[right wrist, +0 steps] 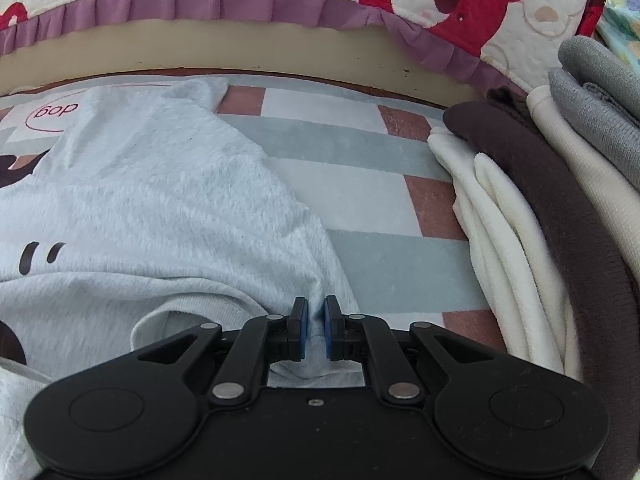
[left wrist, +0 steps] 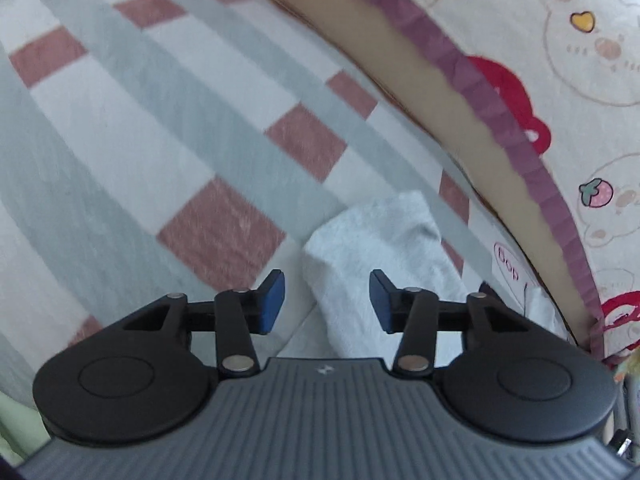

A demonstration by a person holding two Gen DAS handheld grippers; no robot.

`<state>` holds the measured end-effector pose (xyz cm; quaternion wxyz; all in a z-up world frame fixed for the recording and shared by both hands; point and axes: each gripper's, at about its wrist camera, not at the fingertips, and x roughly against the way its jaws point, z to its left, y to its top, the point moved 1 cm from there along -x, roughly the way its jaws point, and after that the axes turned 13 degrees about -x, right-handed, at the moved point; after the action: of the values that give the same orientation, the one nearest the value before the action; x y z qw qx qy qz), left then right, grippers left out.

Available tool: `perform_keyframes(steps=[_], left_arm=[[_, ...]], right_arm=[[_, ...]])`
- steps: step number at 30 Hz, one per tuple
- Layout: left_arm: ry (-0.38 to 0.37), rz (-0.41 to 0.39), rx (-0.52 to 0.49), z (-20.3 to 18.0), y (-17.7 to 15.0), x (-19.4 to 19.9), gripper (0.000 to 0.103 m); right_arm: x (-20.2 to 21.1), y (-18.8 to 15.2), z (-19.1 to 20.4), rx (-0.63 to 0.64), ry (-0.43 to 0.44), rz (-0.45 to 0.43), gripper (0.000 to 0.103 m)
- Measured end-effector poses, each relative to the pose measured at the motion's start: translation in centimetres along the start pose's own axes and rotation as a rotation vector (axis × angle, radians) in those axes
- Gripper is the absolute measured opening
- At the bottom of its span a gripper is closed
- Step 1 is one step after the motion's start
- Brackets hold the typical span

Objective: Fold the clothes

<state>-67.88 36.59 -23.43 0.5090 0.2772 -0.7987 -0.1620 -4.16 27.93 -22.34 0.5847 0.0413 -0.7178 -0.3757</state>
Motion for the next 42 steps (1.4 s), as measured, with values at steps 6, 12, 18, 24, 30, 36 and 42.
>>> perform_keyframes(steps=[6, 12, 18, 24, 30, 36, 42], left_arm=[[-0.041, 0.096, 0.033, -0.3, 0.3, -3.6, 0.053], [-0.156, -0.144, -0.114, -2.2, 1.4, -0.5, 0.007], [-0.242, -0.370, 0.025, 1.6, 2.2, 3.1, 0.007], [-0.206, -0.094, -0.032, 0.4, 1.1, -0.3, 0.035], [0.018, 0.003, -0.290, -3.4, 0.4, -3.1, 0.070], [0.066, 0.043, -0.419, -4.3, 0.8, -6.9, 0.016], [-0.077, -0.040, -0.314, -3.7, 2.2, -5.7, 0.002]], right_arm=[[-0.3, 0.1, 0.4, 0.000, -0.008, 0.003, 0.012], [1.6, 0.1, 0.1, -0.073, -0.022, -0.099, 0.008], [2.4, 0.2, 0.2, -0.070, -0.057, -0.122, 0.007], [1.2, -0.4, 0.4, -0.069, -0.066, -0.080, 0.007], [1.0, -0.6, 0.5, -0.090, -0.045, -0.062, 0.009], [2.9, 0.7, -1.6, -0.237, 0.042, -0.125, 0.016], [2.3, 3.7, -1.2, -0.242, 0.163, -0.098, 0.061]])
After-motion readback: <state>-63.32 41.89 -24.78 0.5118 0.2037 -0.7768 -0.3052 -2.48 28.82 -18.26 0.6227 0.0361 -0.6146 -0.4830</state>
